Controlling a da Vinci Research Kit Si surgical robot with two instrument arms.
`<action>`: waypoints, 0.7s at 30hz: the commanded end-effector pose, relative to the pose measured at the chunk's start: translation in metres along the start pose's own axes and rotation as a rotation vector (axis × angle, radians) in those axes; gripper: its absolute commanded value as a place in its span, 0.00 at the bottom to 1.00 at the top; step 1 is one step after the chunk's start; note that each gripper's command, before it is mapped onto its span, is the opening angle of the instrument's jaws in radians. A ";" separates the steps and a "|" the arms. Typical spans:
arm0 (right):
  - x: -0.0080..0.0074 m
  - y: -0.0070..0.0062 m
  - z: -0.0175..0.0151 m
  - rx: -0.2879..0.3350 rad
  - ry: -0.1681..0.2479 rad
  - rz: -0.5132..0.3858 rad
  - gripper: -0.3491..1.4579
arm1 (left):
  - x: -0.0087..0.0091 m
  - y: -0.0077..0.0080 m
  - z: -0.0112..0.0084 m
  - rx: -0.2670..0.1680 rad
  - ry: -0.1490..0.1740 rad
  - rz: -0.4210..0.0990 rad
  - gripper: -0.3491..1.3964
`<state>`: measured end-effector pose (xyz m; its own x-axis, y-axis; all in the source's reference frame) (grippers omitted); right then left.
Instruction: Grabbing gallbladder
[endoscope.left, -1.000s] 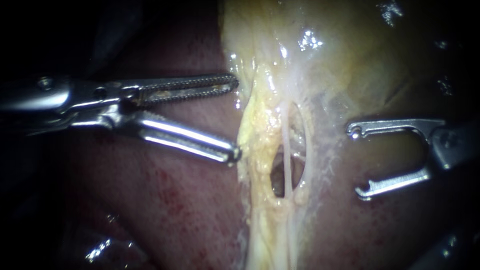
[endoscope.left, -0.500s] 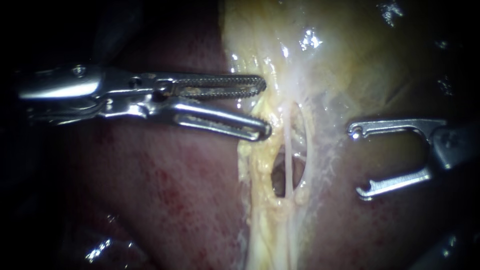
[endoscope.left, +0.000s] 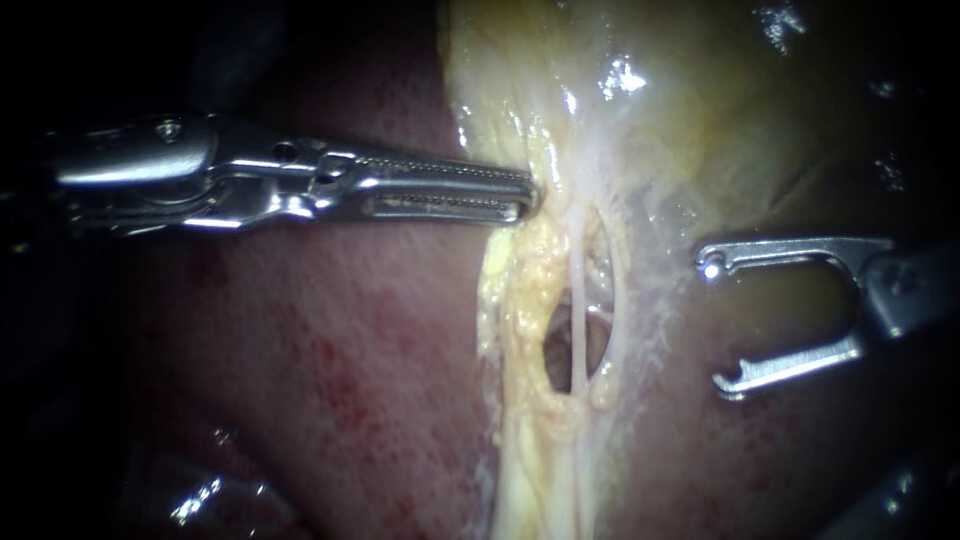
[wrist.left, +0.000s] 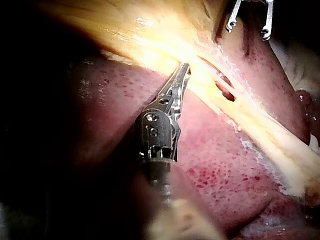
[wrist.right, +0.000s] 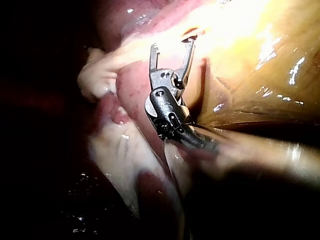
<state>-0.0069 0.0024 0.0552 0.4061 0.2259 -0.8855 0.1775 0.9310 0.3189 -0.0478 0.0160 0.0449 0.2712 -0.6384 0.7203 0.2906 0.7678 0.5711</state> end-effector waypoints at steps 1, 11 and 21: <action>0.0000 0.0000 0.0000 0.000 0.000 0.000 0.52 | 0.0000 -0.0001 -0.0001 0.000 -0.001 -0.001 0.00; 0.0000 0.0000 0.0000 0.000 0.000 0.000 0.52 | 0.0001 -0.0002 -0.0004 -0.003 0.002 -0.002 0.00; 0.0000 0.0000 -0.0001 0.000 0.000 0.000 0.52 | 0.0001 -0.0002 -0.0005 -0.004 0.002 -0.002 0.00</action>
<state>-0.0070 0.0024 0.0553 0.4060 0.2258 -0.8855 0.1781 0.9309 0.3190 -0.0474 0.0158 0.0446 0.2705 -0.6433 0.7162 0.2972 0.7634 0.5735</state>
